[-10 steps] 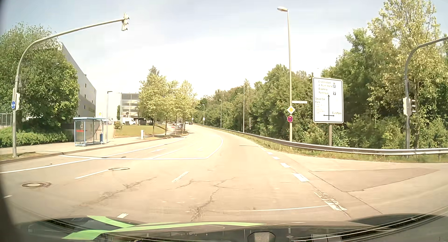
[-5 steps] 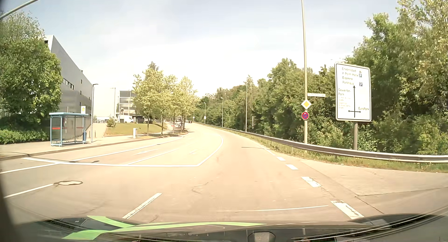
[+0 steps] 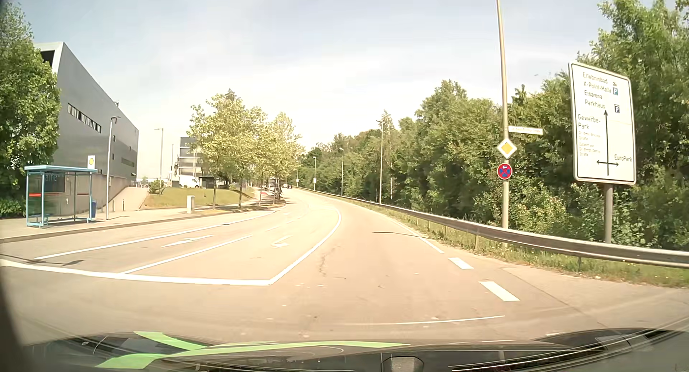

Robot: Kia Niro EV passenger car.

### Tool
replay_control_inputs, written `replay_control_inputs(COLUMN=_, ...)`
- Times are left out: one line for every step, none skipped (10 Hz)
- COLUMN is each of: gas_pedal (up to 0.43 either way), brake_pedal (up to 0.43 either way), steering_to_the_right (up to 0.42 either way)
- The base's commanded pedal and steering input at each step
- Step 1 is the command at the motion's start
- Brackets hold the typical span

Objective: Follow the waypoints while adhering to traffic rules and regulations

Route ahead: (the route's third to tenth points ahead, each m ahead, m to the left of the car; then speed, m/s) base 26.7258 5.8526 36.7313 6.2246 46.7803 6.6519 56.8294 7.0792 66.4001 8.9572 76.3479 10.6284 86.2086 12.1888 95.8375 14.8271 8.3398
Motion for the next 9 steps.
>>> replay_control_inputs(gas_pedal=0.13, brake_pedal=0.0, steering_to_the_right=-0.004)
replay_control_inputs(gas_pedal=0.13, brake_pedal=0.0, steering_to_the_right=-0.004)
replay_control_inputs(gas_pedal=0.13, brake_pedal=0.0, steering_to_the_right=-0.004)
replay_control_inputs(gas_pedal=0.138, brake_pedal=0.0, steering_to_the_right=-0.004)
replay_control_inputs(gas_pedal=0.138, brake_pedal=0.0, steering_to_the_right=-0.004)
replay_control_inputs(gas_pedal=0.138, brake_pedal=0.0, steering_to_the_right=-0.004)
replay_control_inputs(gas_pedal=0.138, brake_pedal=0.0, steering_to_the_right=-0.004)
replay_control_inputs(gas_pedal=0.138, brake_pedal=0.0, steering_to_the_right=-0.004)
replay_control_inputs(gas_pedal=0.138, brake_pedal=0.0, steering_to_the_right=-0.003)
